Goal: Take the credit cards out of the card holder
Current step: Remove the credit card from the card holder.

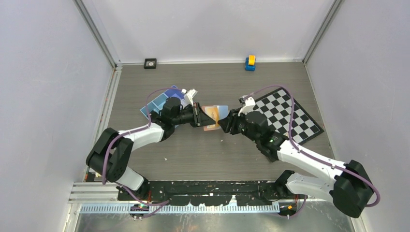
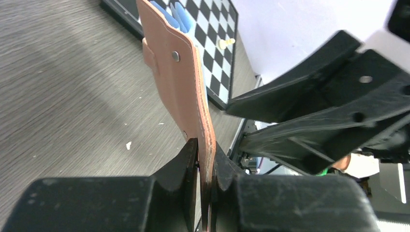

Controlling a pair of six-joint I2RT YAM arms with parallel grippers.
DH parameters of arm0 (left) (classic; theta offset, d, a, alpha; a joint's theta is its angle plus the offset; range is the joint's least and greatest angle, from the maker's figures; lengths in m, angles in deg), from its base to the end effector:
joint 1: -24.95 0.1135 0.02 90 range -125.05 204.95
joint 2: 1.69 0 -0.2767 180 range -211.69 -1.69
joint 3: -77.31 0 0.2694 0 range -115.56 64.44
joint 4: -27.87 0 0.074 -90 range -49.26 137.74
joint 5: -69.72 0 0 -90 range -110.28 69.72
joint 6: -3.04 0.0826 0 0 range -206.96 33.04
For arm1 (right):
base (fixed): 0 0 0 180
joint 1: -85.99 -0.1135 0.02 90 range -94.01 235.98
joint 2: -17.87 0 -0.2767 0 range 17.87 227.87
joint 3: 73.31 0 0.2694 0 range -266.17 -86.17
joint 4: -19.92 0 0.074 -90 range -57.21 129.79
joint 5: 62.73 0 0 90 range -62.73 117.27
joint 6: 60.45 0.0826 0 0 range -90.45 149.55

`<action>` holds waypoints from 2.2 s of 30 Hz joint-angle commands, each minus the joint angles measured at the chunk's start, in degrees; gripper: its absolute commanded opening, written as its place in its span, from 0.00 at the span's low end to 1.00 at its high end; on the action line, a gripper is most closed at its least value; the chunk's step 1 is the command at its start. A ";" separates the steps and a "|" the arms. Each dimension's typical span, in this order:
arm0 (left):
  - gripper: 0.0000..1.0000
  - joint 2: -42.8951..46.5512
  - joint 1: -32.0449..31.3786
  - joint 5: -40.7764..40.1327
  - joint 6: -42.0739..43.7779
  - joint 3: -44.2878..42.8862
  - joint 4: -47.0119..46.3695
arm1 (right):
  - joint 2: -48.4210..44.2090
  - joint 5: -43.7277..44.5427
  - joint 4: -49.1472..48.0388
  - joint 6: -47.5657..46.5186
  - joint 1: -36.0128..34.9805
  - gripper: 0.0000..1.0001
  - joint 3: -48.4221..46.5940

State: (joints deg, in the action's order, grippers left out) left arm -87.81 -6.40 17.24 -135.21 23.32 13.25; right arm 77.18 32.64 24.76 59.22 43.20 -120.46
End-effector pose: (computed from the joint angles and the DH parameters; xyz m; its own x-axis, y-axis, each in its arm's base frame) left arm 0.2834 -0.2315 0.2043 -0.8490 -0.1757 -0.4983 0.4134 0.3666 -0.8335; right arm 0.2192 0.1924 0.2490 -0.4887 0.2192 -0.8445 -0.4244 0.7860 0.4496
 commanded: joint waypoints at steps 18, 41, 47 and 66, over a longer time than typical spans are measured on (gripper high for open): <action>0.00 -6.39 0.61 12.02 -14.39 1.35 -30.41 | 7.67 -32.30 -24.90 18.55 15.36 0.33 4.18; 0.32 -5.85 1.67 11.83 -16.76 3.13 -36.23 | 7.53 -34.49 -33.10 24.00 17.93 0.00 7.32; 0.31 -3.65 3.70 10.00 -16.81 5.61 -37.38 | 5.48 -32.53 -31.21 23.22 18.59 0.00 8.00; 0.00 -5.59 4.20 11.75 -22.48 6.23 -48.24 | 12.55 -39.34 -39.37 27.04 19.14 0.34 7.39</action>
State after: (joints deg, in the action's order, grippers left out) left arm -94.02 -2.66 27.67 -154.97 29.57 -24.84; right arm 88.09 -3.25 -8.05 84.18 62.13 -112.17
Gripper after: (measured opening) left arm 0.048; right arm 0.328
